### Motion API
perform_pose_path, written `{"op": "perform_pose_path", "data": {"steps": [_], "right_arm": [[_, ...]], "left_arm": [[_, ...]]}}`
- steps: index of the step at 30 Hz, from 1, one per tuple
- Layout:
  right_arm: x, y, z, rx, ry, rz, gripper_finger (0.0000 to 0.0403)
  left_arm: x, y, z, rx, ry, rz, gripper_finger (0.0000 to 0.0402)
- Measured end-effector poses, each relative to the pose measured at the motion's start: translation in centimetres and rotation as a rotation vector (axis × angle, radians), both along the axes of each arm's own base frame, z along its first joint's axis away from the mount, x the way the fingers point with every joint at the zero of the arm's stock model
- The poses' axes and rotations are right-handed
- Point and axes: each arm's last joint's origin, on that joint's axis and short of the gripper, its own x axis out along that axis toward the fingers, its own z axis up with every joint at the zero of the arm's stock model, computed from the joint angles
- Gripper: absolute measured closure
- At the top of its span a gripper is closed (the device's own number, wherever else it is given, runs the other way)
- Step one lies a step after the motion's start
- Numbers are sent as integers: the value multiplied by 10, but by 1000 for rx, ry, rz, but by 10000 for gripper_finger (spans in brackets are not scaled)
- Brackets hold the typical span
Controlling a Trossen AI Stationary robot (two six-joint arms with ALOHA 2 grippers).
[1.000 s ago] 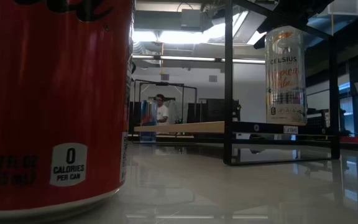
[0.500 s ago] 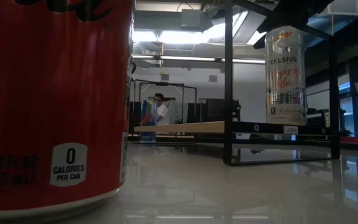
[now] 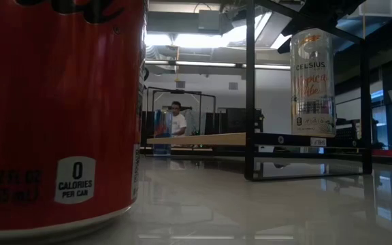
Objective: Place canned beverage on shelf
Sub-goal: Put the top red white soda can on the shelf
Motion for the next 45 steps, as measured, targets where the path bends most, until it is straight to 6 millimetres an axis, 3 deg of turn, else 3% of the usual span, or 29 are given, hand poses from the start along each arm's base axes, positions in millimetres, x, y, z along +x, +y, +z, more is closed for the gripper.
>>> {"op": "perform_pose_path", "data": {"steps": [6, 13, 20, 27, 45], "right_arm": [[0, 0, 0, 0, 0, 0, 29], [0, 0, 0, 0, 0, 0, 29], [0, 0, 0, 0, 0, -1, 29], [0, 0, 0, 0, 0, -1, 29], [0, 0, 0, 0, 0, 0, 29]], "left_arm": [[0, 0, 0, -10, -10, -27, 66], [0, 0, 0, -1, -2, -31, 7], [1, 0, 1, 3, -17, -58, 11], [3, 2, 4, 65, -20, -217, 12], [-18, -21, 60, 361, 1, -626, 12]]}}
